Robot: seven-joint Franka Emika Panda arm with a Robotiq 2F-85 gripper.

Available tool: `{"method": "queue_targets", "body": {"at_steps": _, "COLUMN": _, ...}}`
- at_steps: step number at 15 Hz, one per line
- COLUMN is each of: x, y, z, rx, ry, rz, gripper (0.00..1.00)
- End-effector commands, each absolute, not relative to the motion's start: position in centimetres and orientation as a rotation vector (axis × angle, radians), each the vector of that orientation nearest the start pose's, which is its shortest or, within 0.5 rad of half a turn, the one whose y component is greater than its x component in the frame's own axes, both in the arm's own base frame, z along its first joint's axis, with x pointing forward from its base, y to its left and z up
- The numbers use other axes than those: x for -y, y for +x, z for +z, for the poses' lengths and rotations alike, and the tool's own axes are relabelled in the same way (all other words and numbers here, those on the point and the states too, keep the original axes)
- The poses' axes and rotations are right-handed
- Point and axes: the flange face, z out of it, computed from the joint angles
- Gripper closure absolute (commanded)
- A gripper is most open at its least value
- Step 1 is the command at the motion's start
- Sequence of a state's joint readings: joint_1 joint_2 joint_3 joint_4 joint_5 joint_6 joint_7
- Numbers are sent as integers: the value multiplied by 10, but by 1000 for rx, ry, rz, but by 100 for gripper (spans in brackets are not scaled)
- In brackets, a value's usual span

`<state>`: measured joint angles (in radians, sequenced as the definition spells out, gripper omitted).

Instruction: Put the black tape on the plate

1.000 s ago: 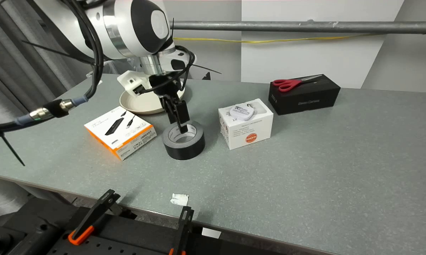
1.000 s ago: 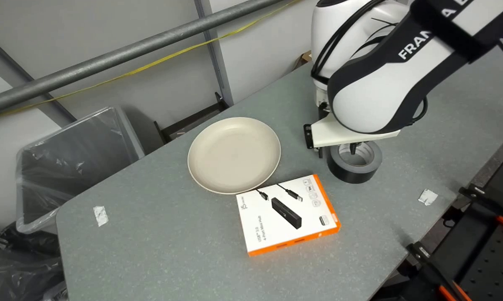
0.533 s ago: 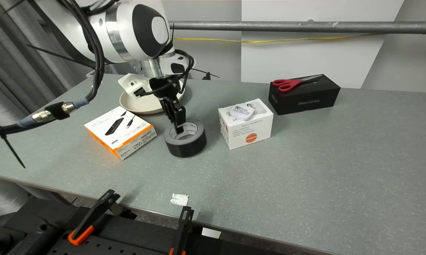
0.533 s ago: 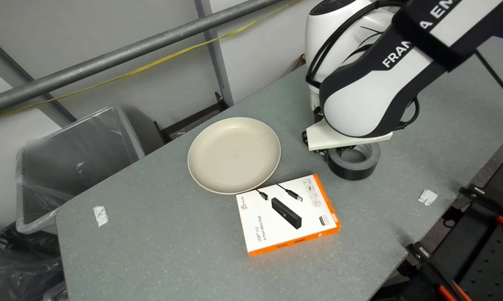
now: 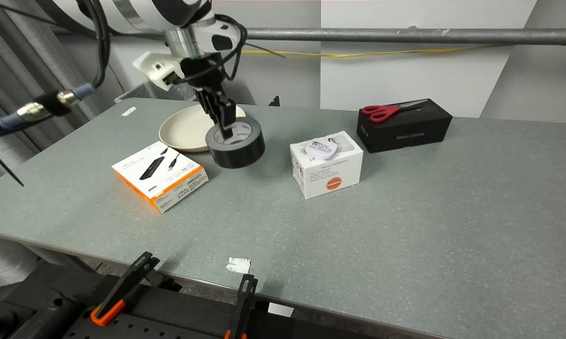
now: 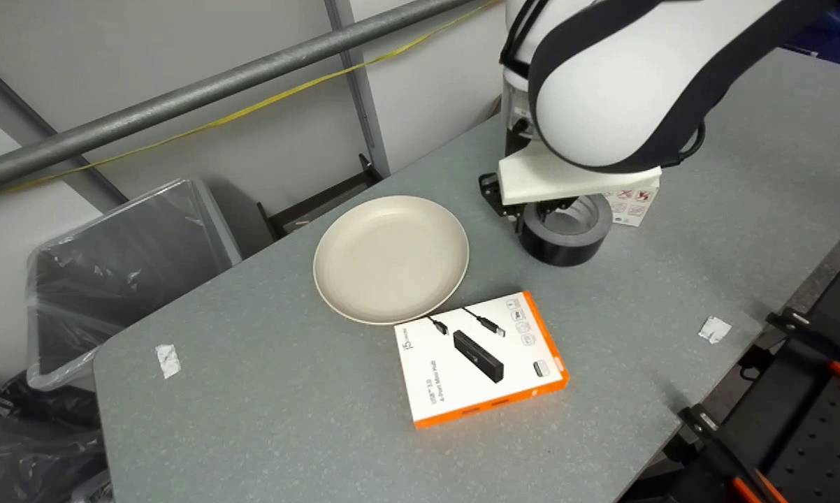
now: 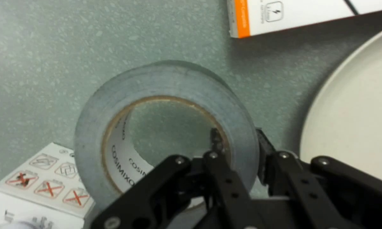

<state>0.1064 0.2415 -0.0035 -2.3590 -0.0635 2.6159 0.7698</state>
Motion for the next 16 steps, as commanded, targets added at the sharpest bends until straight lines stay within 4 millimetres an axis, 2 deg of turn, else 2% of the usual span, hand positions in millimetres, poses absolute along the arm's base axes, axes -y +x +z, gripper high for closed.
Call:
{"method": "queue_targets", "body": {"at_steps": 1, "x": -76, "y": 513, "z": 277, "rx": -867, "ry": -2984, "rz": -143, "gripper": 94}}
{"method": "queue_targets", "body": {"at_steps": 2, "x": -81, "y": 512, "z": 281, "rx": -819, "ry": -2995, "rz": -123, "gripper": 94}}
{"method": "queue_targets", "body": {"at_steps": 3, "x": -72, "y": 515, "z": 265, "rx": -880, "ry": -3003, "rz": -133, "gripper": 74}}
{"method": "queue_targets", "body": {"at_steps": 5, "x": -80, "y": 514, "z": 273, "rx": -841, "ry": -3000, "rz": -143, "gripper": 74}}
{"method": "queue_targets", "body": {"at_steps": 9, "x": -81, "y": 513, "z": 272, "rx": -831, "ry": -3004, "rz": -139, "gripper": 74}}
{"method": "queue_targets", "body": {"at_steps": 10, "x": -88, "y": 518, "z": 275, "rx": -804, "ry": -2986, "rz": -158, "gripper": 94}}
{"method": "queue_targets", "body": {"at_steps": 14, "x": -124, "y": 551, "z": 283, "rx": -772, "ry": -2894, "rz": -245, "gripper": 94}}
{"method": "queue_targets", "body": {"at_steps": 16, "x": -144, "y": 570, "z": 281, "rx": -746, "ry": -2866, "rz": -287, "gripper": 94}}
